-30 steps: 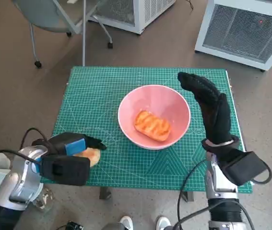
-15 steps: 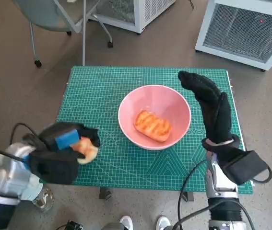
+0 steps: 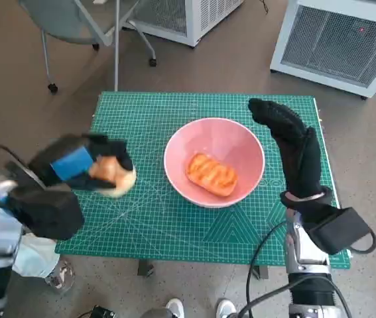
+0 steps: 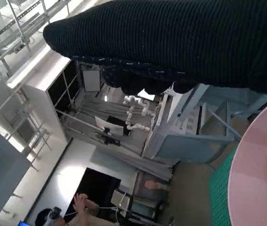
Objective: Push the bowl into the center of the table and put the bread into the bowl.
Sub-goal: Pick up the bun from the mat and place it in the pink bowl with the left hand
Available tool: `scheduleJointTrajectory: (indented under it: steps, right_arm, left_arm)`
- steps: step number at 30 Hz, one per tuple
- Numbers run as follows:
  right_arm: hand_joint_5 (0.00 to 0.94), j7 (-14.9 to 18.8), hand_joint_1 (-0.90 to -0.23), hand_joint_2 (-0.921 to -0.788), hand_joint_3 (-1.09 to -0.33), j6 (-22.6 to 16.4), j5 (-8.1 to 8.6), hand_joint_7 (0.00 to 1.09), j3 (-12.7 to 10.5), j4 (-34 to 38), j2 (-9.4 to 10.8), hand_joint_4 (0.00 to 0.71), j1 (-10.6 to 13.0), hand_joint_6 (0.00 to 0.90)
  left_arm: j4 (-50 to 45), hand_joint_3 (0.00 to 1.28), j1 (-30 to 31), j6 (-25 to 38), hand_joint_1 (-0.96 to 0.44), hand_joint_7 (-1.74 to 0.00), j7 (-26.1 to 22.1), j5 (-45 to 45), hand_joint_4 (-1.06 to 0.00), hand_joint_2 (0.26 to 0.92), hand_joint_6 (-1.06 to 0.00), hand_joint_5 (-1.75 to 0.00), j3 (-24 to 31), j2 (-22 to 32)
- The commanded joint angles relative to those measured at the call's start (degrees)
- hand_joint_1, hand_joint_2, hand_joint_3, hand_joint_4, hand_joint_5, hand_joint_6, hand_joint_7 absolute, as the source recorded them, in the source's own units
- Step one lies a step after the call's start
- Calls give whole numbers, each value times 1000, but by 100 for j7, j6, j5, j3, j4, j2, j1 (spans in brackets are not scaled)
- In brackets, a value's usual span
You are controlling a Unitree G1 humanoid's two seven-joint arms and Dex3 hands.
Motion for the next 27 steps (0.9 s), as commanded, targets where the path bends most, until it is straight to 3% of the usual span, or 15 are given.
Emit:
scheduleJointTrajectory:
  steps: [1, 10, 12, 15, 21, 27]
  right_arm:
    - [1, 27, -746, -921, -768, 59, 63, 491, -8, 56, 6, 140, 58, -1]
    - [0, -3, -746, -921, -768, 38, 42, 492, -20, 36, 6, 140, 94, -1]
    - [0, -11, -746, -921, -768, 31, 29, 492, -25, 26, -4, 140, 106, -1]
    - [0, -14, -745, -921, -769, 27, 19, 491, -33, 1, -16, 140, 128, -1]
    - [0, -37, -750, -921, -771, 58, 10, 489, -60, -155, -54, 138, 211, -1]
    - [1, -55, -755, -921, -774, 79, 27, 486, -108, -216, -85, 139, 257, -1]
  left_arm:
    - [-375, 135, -360, 115, -1, -1150, 268, 78, -620, 920, -561, -1325, 22, -247]
    - [-489, 135, -1028, 242, -3, -1034, 536, 455, -587, 920, -613, -1425, -441, -852]
    - [-387, 137, -1245, 244, -2, -1137, 523, 548, -579, 920, -597, -1354, -588, -978]
    - [-241, 121, -1525, 318, -1, -1066, 452, 641, -610, 920, -612, -1368, -779, -1147]
    - [307, 59, -2186, 431, 0, -1046, 349, 747, -719, 918, -645, -1232, -1208, -1650]
    - [1192, 25, -2572, 62, 1, -1024, 495, 857, -772, 915, -679, -1160, -1530, -2033]
